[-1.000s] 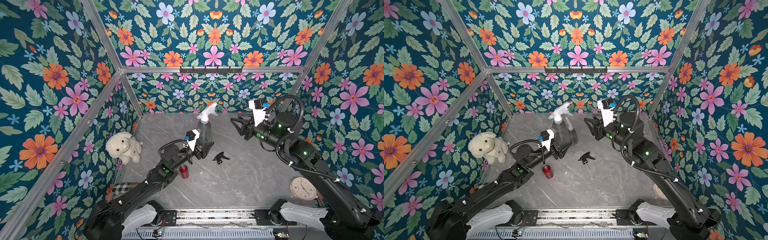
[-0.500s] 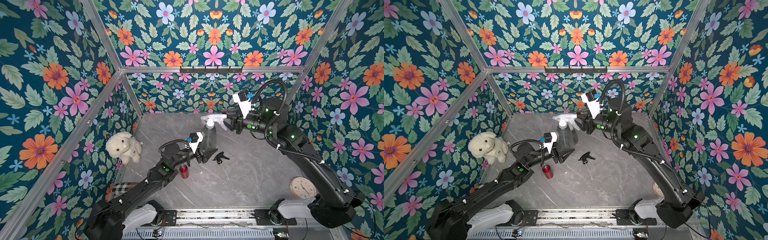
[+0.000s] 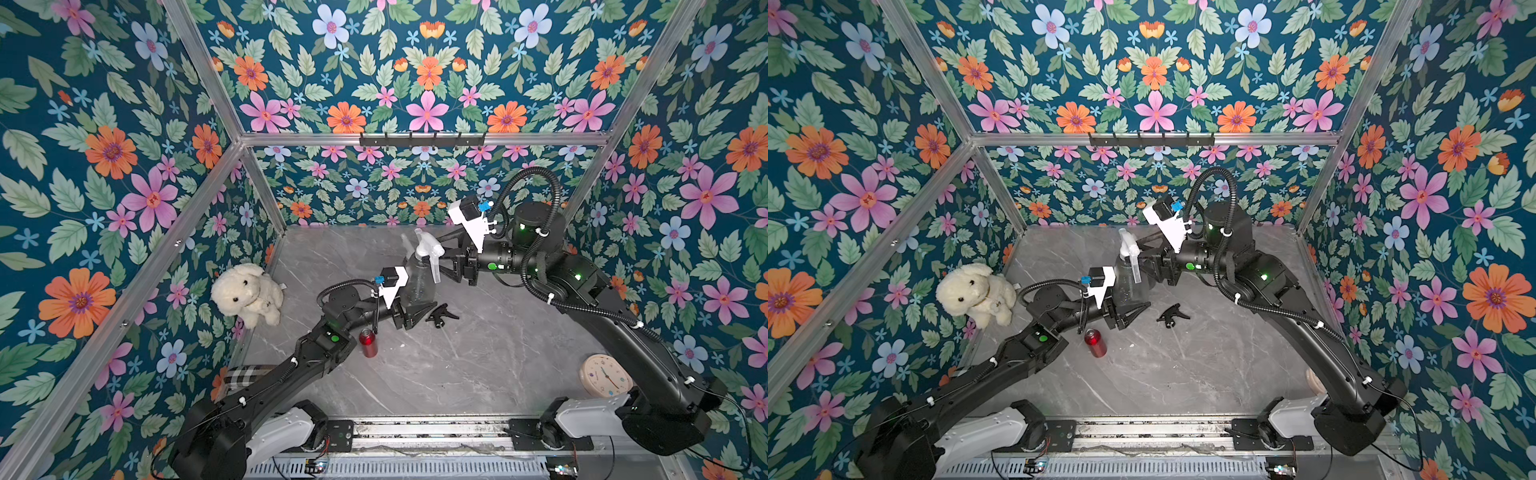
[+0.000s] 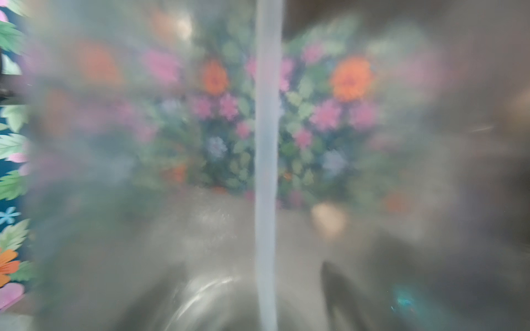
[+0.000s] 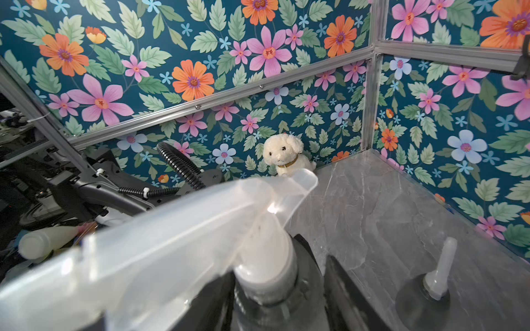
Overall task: Attach spray nozzles to spray bottles
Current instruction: Screw the spray nozzle on the spray bottle.
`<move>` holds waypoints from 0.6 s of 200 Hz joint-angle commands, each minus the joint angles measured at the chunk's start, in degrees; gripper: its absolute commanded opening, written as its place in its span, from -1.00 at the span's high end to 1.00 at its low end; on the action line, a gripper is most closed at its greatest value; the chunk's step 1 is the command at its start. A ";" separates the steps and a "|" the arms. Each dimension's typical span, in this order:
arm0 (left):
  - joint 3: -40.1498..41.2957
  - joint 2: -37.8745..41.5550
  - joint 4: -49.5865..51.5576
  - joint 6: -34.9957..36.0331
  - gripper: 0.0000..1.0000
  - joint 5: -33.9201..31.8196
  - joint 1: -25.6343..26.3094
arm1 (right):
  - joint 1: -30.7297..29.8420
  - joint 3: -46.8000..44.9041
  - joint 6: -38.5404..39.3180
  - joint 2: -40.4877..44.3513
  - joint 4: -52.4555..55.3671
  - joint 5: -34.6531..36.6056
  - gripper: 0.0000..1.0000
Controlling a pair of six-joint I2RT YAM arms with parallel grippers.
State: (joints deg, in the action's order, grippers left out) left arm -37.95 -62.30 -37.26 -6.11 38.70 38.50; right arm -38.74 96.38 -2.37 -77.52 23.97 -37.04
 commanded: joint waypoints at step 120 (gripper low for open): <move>-1.57 -1.68 0.26 0.99 1.00 -15.40 0.78 | -6.33 -4.78 -7.07 -1.05 -7.78 8.86 0.69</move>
State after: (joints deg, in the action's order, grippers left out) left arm -38.59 -63.55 -38.13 -7.29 33.78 38.57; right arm -41.95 93.32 -4.12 -78.43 15.81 -31.40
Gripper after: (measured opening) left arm 0.770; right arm 0.285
